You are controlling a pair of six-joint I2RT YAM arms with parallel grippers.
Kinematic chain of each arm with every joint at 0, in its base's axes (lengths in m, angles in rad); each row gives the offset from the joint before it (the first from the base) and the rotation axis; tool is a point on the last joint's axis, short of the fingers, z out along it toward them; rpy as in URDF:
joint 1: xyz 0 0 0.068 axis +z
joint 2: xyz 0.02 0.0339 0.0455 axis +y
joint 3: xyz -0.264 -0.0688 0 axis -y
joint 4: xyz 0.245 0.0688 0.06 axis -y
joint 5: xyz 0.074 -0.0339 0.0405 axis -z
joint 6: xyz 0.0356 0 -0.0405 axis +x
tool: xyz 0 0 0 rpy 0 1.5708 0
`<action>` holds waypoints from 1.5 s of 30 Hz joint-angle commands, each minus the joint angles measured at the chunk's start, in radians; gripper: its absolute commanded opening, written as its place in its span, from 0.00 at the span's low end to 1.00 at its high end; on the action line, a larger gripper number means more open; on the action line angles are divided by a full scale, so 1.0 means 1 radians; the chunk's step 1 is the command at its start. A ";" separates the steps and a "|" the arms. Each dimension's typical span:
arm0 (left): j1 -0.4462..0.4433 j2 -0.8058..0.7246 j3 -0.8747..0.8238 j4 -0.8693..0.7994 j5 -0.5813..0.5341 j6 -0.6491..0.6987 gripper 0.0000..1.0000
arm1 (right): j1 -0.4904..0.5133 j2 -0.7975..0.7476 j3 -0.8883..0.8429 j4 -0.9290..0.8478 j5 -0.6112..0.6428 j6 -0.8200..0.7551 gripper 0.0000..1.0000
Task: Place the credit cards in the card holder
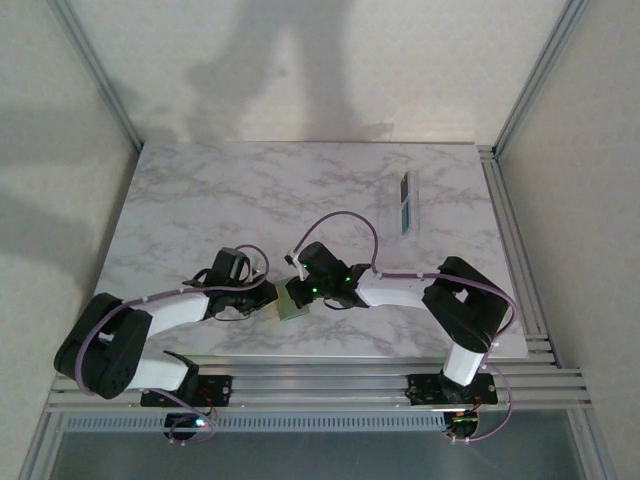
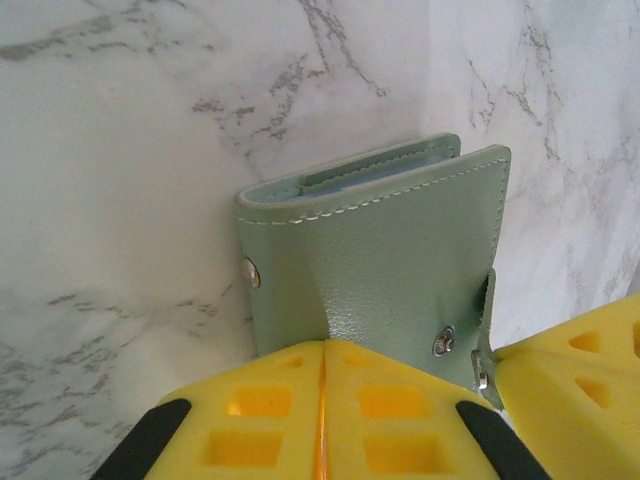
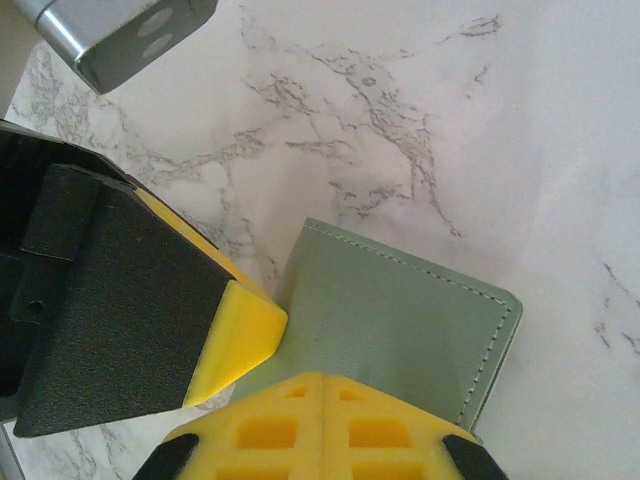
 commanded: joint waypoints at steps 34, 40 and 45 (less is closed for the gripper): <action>0.003 0.027 -0.045 -0.029 -0.022 -0.014 0.07 | 0.008 0.123 -0.144 0.169 0.015 -0.047 0.00; 0.005 0.014 -0.045 -0.039 -0.032 -0.013 0.07 | 0.009 0.098 -0.173 0.177 0.018 -0.063 0.00; 0.007 0.022 -0.040 -0.041 -0.031 -0.011 0.07 | 0.004 0.035 -0.166 0.145 -0.012 -0.065 0.00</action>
